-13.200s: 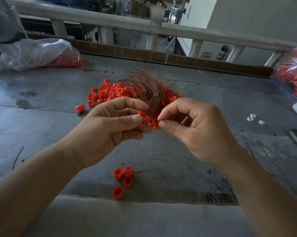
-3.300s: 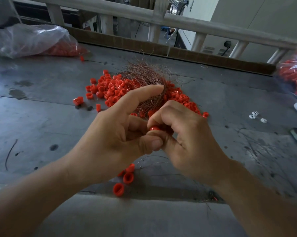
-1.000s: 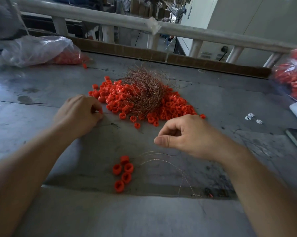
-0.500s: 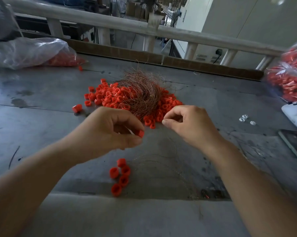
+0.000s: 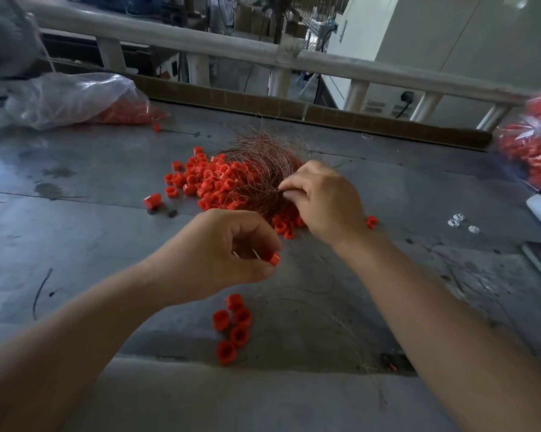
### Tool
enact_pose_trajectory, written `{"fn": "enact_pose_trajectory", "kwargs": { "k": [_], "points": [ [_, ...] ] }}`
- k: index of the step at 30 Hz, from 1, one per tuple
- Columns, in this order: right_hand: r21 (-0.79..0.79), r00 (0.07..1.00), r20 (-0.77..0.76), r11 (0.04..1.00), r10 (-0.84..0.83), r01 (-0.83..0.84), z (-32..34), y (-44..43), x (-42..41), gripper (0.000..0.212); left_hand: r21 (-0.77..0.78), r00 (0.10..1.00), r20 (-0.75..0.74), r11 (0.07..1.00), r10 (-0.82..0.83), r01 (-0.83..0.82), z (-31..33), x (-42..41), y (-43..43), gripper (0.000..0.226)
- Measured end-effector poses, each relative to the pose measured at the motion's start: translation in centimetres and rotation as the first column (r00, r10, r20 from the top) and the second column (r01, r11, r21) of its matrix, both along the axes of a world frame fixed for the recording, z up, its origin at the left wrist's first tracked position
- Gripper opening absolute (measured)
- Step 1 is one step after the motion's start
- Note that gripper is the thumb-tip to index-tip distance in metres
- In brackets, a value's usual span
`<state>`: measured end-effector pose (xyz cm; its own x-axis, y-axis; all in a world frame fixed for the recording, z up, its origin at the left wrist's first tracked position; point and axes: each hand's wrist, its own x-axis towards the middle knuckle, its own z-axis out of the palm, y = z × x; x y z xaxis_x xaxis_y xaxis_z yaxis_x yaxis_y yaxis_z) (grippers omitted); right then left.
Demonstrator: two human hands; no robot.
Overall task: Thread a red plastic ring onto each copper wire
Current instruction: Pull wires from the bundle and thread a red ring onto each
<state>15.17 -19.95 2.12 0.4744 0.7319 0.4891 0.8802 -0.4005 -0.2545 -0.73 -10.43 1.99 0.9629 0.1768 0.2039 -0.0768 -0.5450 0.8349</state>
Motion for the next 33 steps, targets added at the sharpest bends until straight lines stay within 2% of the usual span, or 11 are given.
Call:
{"fn": "enact_pose_trajectory", "kwargs": {
  "k": [3, 8, 10, 13, 15, 18, 23, 26, 33],
  "points": [
    [0.116, 0.999, -0.040, 0.993, 0.011, -0.006, 0.7, -0.3, -0.1, 0.014, 0.005, 1.000, 0.002, 1.000, -0.005, 0.005, 0.0, 0.0, 0.0, 0.024],
    [0.300, 0.962, -0.270, 0.953, 0.049, 0.036, 1.8, -1.2, -0.5, 0.012, 0.016, 1.000, 0.016, 1.000, -0.023, 0.022, 0.1, -0.2, -0.2, 0.031],
    [0.388, 0.946, -0.311, 0.921, 0.095, 0.036, 2.4, -1.8, -0.6, 0.016, 0.017, 0.999, 0.033, 1.000, -0.016, 0.015, 0.2, -0.3, -0.2, 0.034],
    [0.499, 0.935, -0.279, 0.865, 0.219, -0.054, 3.6, -3.2, -1.2, 0.020, 0.014, 0.998, 0.054, 1.000, 0.010, -0.011, 0.2, -0.3, -0.2, 0.034],
    [0.533, 0.949, -0.167, 0.834, 0.267, -0.141, 3.9, -4.0, -2.1, 0.021, -0.001, 0.997, 0.070, 1.000, 0.023, -0.023, 0.3, -0.3, -0.3, 0.031],
    [0.530, 0.956, -0.075, 0.823, 0.283, -0.202, 3.3, -4.6, -3.3, 0.024, -0.027, 0.993, 0.115, 0.999, 0.027, -0.024, 0.4, -0.5, -0.3, 0.028],
    [0.374, 0.966, -0.014, 0.898, 0.257, -0.233, 2.2, -4.6, -4.8, 0.024, -0.117, 0.971, 0.237, 0.993, 0.029, -0.001, 1.1, -0.8, -0.5, 0.021],
    [0.382, 0.956, -0.050, 0.890, 0.288, -0.248, 1.9, -4.6, -5.4, 0.027, -0.104, 0.971, 0.241, 0.994, 0.007, 0.019, 1.2, -1.0, -0.6, 0.021],
    [0.378, 0.917, -0.104, 0.868, 0.385, -0.321, 1.3, -4.5, -5.7, 0.017, -0.053, 0.972, 0.232, 0.999, 0.022, -0.010, 1.2, -1.0, -0.6, 0.021]
  ]
}}
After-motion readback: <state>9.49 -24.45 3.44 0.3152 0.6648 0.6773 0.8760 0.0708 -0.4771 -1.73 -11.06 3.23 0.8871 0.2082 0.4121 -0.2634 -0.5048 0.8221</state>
